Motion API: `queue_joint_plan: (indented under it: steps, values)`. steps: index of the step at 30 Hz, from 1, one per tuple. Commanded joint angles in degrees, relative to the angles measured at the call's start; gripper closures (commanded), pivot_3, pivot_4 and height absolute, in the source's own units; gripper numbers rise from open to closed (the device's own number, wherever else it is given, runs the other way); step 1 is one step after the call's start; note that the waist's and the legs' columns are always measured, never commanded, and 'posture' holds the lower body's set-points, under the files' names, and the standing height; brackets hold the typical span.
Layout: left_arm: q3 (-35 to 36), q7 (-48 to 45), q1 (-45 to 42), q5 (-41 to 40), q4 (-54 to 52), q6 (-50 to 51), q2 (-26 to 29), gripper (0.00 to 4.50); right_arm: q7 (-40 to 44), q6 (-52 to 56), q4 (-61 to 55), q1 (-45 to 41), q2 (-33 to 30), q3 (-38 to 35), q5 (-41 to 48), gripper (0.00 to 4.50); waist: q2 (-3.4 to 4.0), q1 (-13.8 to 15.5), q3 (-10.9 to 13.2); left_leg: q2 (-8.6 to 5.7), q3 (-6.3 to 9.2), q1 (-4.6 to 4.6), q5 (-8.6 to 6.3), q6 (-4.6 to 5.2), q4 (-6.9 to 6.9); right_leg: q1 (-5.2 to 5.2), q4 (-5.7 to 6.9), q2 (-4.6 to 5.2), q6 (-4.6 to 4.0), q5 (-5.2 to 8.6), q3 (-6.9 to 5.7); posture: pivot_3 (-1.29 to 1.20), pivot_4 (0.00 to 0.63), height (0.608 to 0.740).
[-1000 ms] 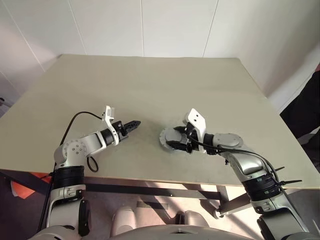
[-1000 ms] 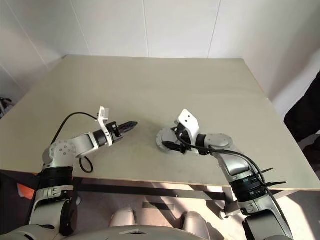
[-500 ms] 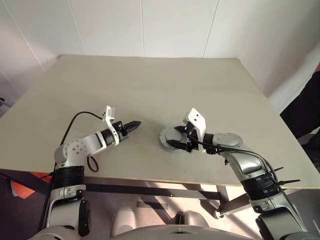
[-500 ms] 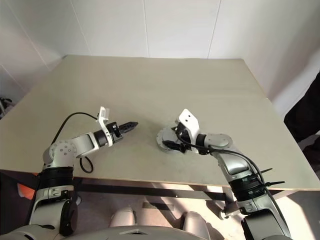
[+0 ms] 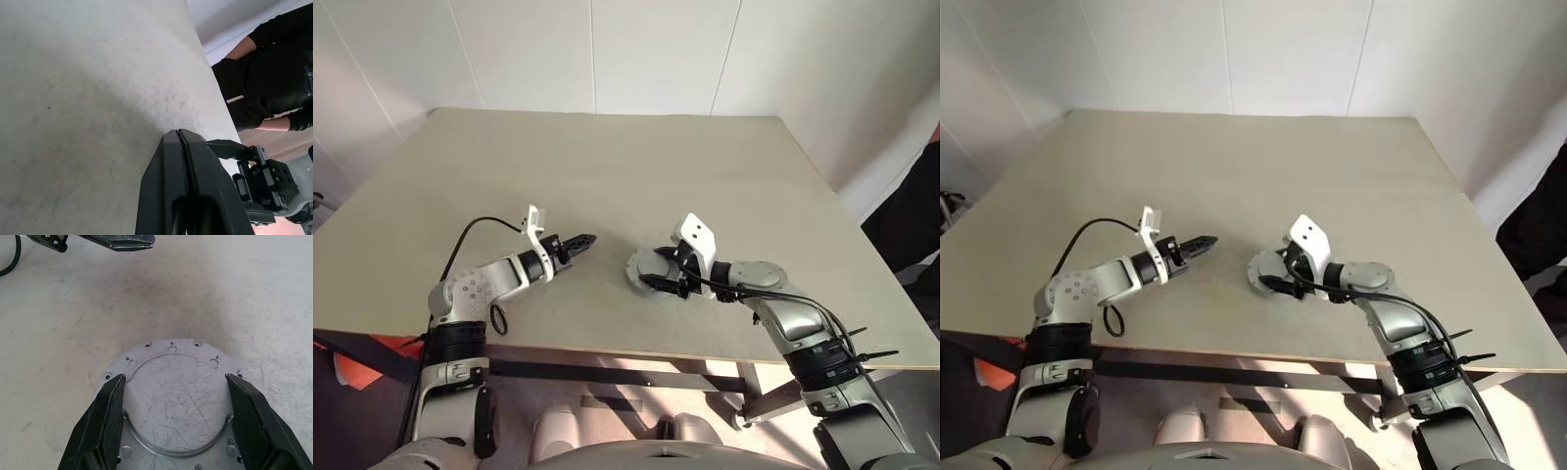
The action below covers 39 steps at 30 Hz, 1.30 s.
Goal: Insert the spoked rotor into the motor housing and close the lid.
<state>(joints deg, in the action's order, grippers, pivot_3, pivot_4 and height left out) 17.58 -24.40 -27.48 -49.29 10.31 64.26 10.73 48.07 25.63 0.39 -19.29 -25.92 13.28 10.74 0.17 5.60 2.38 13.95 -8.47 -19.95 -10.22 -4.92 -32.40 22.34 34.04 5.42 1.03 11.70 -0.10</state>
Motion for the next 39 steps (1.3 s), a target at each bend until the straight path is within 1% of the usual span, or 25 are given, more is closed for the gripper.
queue_joint_plan:
  steps: [1, 5, 9, 13, 16, 19, 22, 25, 27, 28, 29, 30, 33, 39]
  values:
    - [-0.65, 0.76, -4.58, -0.99, 2.13, -0.21, -3.29, 4.50, -0.99, 0.88, 2.05, -0.20, -0.30, 0.59, -1.73, 1.40, -0.01, -0.01, 0.00, 0.00, 0.00, -0.01, 0.00, 0.00, -0.05, -0.02, 0.00, 0.01, 0.00, 0.00, 0.01, 0.00, 0.000, 0.740]
    - [-1.57, 0.90, -7.46, -0.70, 5.58, 0.65, -6.82, 4.50, -1.19, 0.97, 2.05, -0.24, -0.34, 0.71, -1.83, 1.40, -0.02, -0.07, 0.00, 0.00, 0.00, -0.06, 0.00, 0.00, -0.06, -0.06, 0.00, 0.01, 0.01, 0.00, 0.02, 0.00, 0.000, 0.740]
    - [-3.84, 0.41, -7.61, 0.99, 8.80, 2.14, -7.92, 4.50, -1.36, 1.21, 1.36, 0.11, -0.62, 0.64, -1.83, 1.40, -0.02, -0.08, 0.00, 0.00, -0.01, -0.06, 0.02, -0.03, 0.02, -0.07, 0.00, 0.00, 0.01, 0.00, 0.02, 0.00, 0.000, 0.740]
    - [-5.56, 0.37, -6.18, 1.99, 10.49, 5.58, -7.19, 4.50, -1.65, 1.67, 0.28, 0.60, -1.24, 0.20, -1.79, 1.40, -0.02, -0.06, 0.00, 0.00, -0.01, -0.06, 0.02, -0.02, 0.03, -0.06, -0.01, 0.00, 0.01, 0.00, 0.02, 0.00, 0.000, 0.740]
    - [-6.90, 3.10, -5.21, 5.14, 13.15, 7.99, -6.02, 4.50, -2.21, 1.80, -0.15, 0.90, -1.57, -0.19, -1.85, 1.40, -0.02, 0.01, -0.01, -0.01, -0.01, -0.05, 0.01, -0.01, 0.03, -0.08, -0.01, 0.00, 0.01, 0.00, 0.02, 0.00, 0.000, 0.740]
    - [-8.54, 3.55, -3.98, 7.08, 13.50, 8.68, -4.94, 4.50, -3.46, 2.39, 0.30, 0.25, -1.26, -0.78, -1.86, 1.40, 0.05, 0.02, -0.09, -0.02, 0.00, 0.08, -0.06, 0.11, 0.05, -0.27, -0.09, 0.01, 0.02, 0.01, 0.01, 0.00, 0.000, 0.740]
    - [-8.47, 3.58, -4.05, 6.97, 13.17, 8.77, -4.77, 4.50, -3.70, 3.14, -0.03, -0.48, -1.28, -0.80, -1.70, 1.40, 0.06, 0.01, -0.14, -0.06, -0.01, 0.19, -0.09, 0.15, 0.08, -0.40, -0.23, 0.03, 0.37, 0.22, 0.02, 0.00, 0.000, 0.740]
    - [-8.28, 3.77, -4.68, 7.11, 13.58, 8.46, -5.07, 4.50, -3.79, 4.48, -0.15, -1.45, -1.10, -1.61, -0.77, 1.40, 0.06, 0.01, -0.15, -0.06, -0.01, 0.18, -0.09, 0.15, 0.08, -0.40, -0.24, 0.03, 0.40, 0.24, 0.02, 0.00, 0.000, 0.740]
    - [-8.44, 3.91, -4.76, 7.26, 13.44, 8.28, -5.46, 4.50, -4.09, 6.30, -0.40, -1.96, -0.98, -2.72, 0.39, 0.69, 0.06, 0.01, -0.15, -0.06, 0.00, 0.18, -0.09, 0.15, 0.09, -0.40, -0.24, 0.03, 0.40, 0.24, 0.02, 0.00, 0.000, 0.740]
    - [-8.46, 3.95, -4.79, 7.29, 13.36, 8.29, -5.58, 4.50, -4.41, 6.68, -0.34, -2.22, -1.04, -2.90, 0.42, 0.50, 0.06, 0.01, -0.15, -0.06, 0.00, 0.18, -0.09, 0.15, 0.09, -0.40, -0.24, 0.03, 0.41, 0.24, 0.02, 0.00, 0.000, 0.740]
    - [-8.57, 3.93, -4.73, 7.33, 13.21, 8.32, -5.70, 4.50, -5.02, 6.52, -0.34, -2.44, -1.08, -3.12, 0.10, 0.18, 0.06, 0.00, -0.15, -0.06, -0.01, 0.18, -0.09, 0.15, 0.09, -0.40, -0.25, 0.03, 0.41, 0.24, 0.02, 0.00, 0.000, 0.740]
    - [-8.63, 3.88, -4.68, 7.36, 13.13, 8.37, -5.75, 4.50, -5.74, 6.34, -0.44, -2.66, -1.07, -3.26, -0.35, 0.06, 0.06, 0.00, -0.15, -0.06, 0.00, 0.18, -0.09, 0.15, 0.09, -0.40, -0.26, 0.03, 0.41, 0.25, 0.02, 0.00, 0.000, 0.740]
    - [-8.89, 3.64, -4.62, 7.71, 13.39, 8.22, -5.76, 4.50, -4.67, 7.05, -4.73, -2.40, -2.28, -4.19, 0.93, 0.06, 0.07, 0.03, -0.14, -0.06, 0.00, 0.15, -0.09, 0.15, 0.10, -0.37, -0.28, 0.03, 0.43, 0.26, 0.02, 0.00, 0.000, 0.740]
    - [-9.15, 3.23, -5.49, 8.08, 14.25, 7.90, -5.76, 4.50, -0.76, 11.43, -13.91, -2.25, -5.22, -9.37, 8.41, 0.06, 0.07, 0.13, -0.13, -0.18, -0.01, 0.02, -0.09, 0.15, 0.10, -0.33, -0.32, 0.15, 0.43, 0.25, 0.04, 0.00, 0.000, 0.740]
